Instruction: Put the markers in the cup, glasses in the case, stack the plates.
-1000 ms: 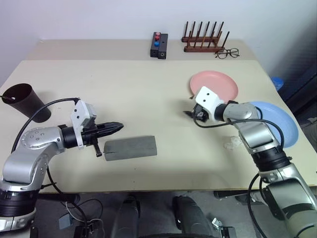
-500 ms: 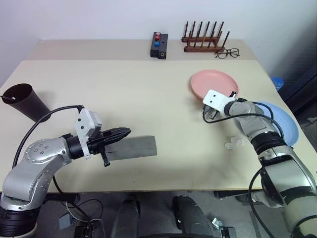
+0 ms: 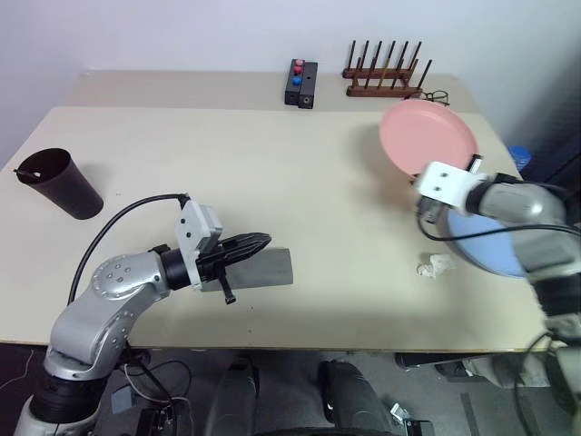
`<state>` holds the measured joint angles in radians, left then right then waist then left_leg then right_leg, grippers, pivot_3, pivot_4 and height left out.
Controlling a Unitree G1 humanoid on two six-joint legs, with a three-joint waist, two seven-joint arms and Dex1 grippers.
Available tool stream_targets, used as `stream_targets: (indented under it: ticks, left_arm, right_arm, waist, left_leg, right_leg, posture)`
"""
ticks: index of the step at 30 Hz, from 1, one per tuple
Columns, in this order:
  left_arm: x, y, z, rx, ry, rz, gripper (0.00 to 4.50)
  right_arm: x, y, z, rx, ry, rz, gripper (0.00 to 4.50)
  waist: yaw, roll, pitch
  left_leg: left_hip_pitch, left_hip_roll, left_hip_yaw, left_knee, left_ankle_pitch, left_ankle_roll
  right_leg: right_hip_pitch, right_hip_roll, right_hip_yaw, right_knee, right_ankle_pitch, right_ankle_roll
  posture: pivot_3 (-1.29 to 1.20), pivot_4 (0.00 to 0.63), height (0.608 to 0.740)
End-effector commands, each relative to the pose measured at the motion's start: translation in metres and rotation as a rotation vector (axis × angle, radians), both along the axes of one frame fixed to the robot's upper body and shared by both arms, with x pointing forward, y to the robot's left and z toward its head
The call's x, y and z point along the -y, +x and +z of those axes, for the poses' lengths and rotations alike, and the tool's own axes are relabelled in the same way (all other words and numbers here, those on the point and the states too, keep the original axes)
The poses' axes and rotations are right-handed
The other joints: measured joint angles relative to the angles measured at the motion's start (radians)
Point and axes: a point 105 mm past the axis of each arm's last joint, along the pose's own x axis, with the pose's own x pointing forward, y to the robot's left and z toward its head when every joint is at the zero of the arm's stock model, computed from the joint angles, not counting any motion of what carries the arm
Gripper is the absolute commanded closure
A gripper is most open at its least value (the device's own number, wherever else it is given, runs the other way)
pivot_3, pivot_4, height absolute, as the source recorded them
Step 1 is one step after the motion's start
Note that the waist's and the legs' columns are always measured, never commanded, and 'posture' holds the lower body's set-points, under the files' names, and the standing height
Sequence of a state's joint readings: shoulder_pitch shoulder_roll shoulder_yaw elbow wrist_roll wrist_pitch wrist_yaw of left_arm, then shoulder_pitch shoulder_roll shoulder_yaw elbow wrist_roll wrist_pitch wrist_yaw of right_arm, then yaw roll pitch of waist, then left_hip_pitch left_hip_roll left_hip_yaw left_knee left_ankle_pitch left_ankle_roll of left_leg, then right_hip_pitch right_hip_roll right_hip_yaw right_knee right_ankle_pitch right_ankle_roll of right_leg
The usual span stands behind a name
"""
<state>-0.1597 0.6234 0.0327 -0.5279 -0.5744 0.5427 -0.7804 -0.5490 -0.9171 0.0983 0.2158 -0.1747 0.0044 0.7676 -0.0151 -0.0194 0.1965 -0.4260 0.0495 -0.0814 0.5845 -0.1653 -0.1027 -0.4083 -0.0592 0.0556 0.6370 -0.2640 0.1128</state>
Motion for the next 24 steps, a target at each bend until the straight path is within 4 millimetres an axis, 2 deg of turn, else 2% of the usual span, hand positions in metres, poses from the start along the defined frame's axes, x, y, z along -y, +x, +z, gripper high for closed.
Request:
stream_targets:
  ticks: [1,5,10,12,13,15,18,20,24]
  left_arm:
    - [0.006,0.006,0.005,0.046,-0.001,-0.005,4.5]
    - [0.014,0.012,0.003,0.052,-0.009,-0.027,4.5]
    - [0.02,0.017,0.002,0.058,-0.018,-0.052,4.5]
    - [0.021,0.018,0.001,0.059,-0.019,-0.056,4.5]
    - [0.021,0.019,0.001,0.06,-0.019,-0.057,4.5]
    - [0.021,0.019,0.001,0.061,-0.02,-0.059,4.5]
    - [0.018,0.019,0.0,0.062,-0.021,-0.055,4.5]
    - [0.016,0.018,-0.001,0.06,-0.021,-0.047,4.5]
    - [0.015,0.018,-0.002,0.059,-0.023,-0.038,4.5]
  right_arm:
    - [0.025,-0.026,0.018,-0.021,-0.005,-0.046,4.34]
    - [0.065,-0.059,0.001,-0.123,-0.07,-0.165,4.34]
    - [0.085,-0.09,-0.02,-0.258,-0.102,-0.227,4.34]
    - [0.085,-0.094,-0.023,-0.282,-0.087,-0.234,4.34]
    - [0.085,-0.094,-0.023,-0.281,-0.087,-0.236,4.09]
    - [0.085,-0.094,-0.022,-0.276,-0.083,-0.243,3.44]
    - [0.073,-0.09,-0.014,-0.249,-0.026,-0.206,2.01]
    - [0.058,-0.09,-0.01,-0.264,0.052,-0.153,2.01]
    - [0.033,-0.1,-0.023,-0.365,0.104,-0.052,2.01]
  waist:
    - [0.0,0.0,0.0]
    - [-0.002,0.001,-0.001]
    - [-0.007,0.003,-0.002]
    - [-0.012,0.003,-0.002]
    - [-0.013,0.003,-0.002]
    - [-0.016,0.003,-0.002]
    - [-0.016,0.003,-0.002]
    - [-0.018,0.003,-0.002]
    - [-0.02,0.003,-0.002]
  left_leg:
    - [0.0,0.0,0.0,0.001,0.0,0.0]
    - [0.0,0.0,0.0,0.007,-0.001,0.001]
    - [0.001,0.0,0.001,0.008,-0.001,0.001]
    - [0.001,0.0,0.002,0.008,-0.001,0.001]
    - [0.001,0.0,0.002,0.009,-0.001,0.001]
    - [0.001,0.0,0.002,0.009,-0.001,0.001]
    - [0.001,0.0,0.002,0.009,-0.001,0.001]
    - [0.001,0.0,0.001,0.009,-0.001,0.001]
    - [0.001,0.0,0.001,0.009,-0.001,0.001]
  right_leg:
    - [0.001,0.0,0.0,0.0,0.0,0.0]
    - [0.003,0.0,0.0,0.0,0.0,-0.001]
    - [0.004,-0.001,0.0,0.0,0.0,-0.001]
    - [0.004,-0.001,0.0,0.001,0.0,0.0]
    - [0.004,-0.001,0.0,0.002,0.0,0.0]
    - [0.003,-0.001,0.0,0.003,0.0,0.0]
    - [0.003,-0.001,0.0,0.003,0.0,0.0]
    - [0.003,-0.001,0.0,0.003,0.0,0.0]
    - [0.004,-0.001,0.0,0.003,0.0,0.0]
  posture:
    - [0.0,0.15,0.74]
    - [0.0,0.15,0.74]
    - [0.0,0.15,0.74]
    - [0.0,0.15,0.74]
    - [0.0,0.15,0.74]
    - [0.0,0.15,0.74]
    - [0.0,0.15,0.74]
    - [0.0,0.15,0.74]
    - [0.0,0.15,0.74]
